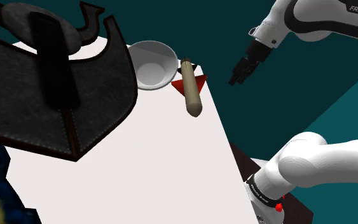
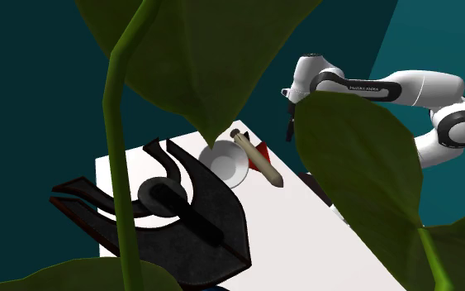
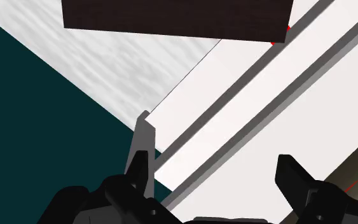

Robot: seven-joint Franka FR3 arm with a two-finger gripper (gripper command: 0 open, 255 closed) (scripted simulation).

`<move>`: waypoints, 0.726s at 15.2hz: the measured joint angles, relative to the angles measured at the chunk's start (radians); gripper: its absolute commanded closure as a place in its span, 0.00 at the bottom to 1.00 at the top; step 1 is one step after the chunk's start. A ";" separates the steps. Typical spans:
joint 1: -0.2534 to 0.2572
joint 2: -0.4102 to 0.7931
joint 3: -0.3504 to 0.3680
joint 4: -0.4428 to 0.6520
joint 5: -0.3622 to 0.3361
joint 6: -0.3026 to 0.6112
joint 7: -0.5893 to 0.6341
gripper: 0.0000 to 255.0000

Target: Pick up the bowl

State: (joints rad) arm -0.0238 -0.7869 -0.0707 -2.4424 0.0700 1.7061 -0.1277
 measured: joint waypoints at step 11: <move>0.015 0.238 0.219 0.250 0.043 -0.003 0.315 0.00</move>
State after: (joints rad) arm -0.0090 -0.5494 0.1485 -2.1929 0.1126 1.7032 0.1876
